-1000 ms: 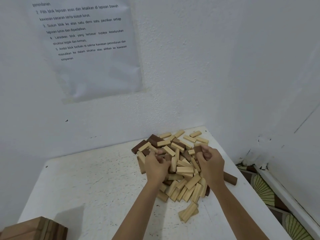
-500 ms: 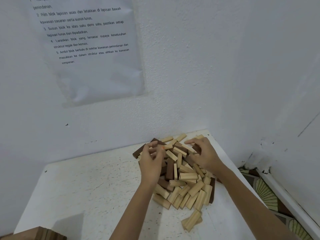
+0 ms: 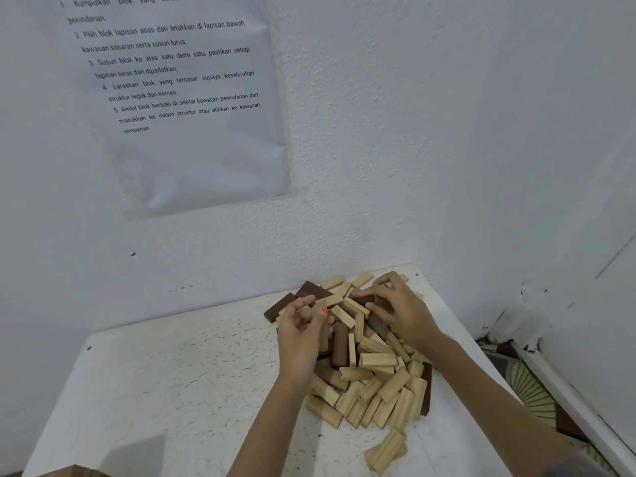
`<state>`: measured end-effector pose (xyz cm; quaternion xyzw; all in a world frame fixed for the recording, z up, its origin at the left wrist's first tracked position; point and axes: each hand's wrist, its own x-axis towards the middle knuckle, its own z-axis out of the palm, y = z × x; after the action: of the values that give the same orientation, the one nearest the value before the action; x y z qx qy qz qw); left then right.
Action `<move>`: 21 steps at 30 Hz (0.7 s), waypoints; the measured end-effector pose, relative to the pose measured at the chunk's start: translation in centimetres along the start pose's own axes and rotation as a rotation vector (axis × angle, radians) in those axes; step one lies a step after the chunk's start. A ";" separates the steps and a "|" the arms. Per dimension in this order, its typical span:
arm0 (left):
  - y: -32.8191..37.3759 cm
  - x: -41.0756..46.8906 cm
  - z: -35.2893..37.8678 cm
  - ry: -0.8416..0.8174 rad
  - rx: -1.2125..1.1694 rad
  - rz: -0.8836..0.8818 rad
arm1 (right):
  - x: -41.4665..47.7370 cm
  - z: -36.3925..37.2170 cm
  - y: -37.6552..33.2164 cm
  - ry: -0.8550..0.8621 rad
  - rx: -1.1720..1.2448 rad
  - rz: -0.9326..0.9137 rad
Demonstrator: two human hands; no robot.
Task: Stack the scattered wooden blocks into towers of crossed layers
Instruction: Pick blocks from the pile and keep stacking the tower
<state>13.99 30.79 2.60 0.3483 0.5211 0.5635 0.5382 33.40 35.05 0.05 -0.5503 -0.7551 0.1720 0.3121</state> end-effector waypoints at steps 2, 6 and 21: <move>0.2 -0.3 -0.2 -0.010 0.017 0.023 | 0.0 0.1 -0.7 0.065 0.067 0.007; 0.9 -1.2 -1.1 -0.066 0.007 0.071 | -0.5 0.0 -3.1 0.190 0.248 0.063; 3.0 -8.3 -4.8 0.001 0.069 0.142 | -7.6 0.4 -13.6 0.251 1.042 0.513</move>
<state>10.17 22.05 5.84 0.4027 0.5144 0.5821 0.4842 24.82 23.41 5.80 -0.5057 -0.3715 0.5234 0.5764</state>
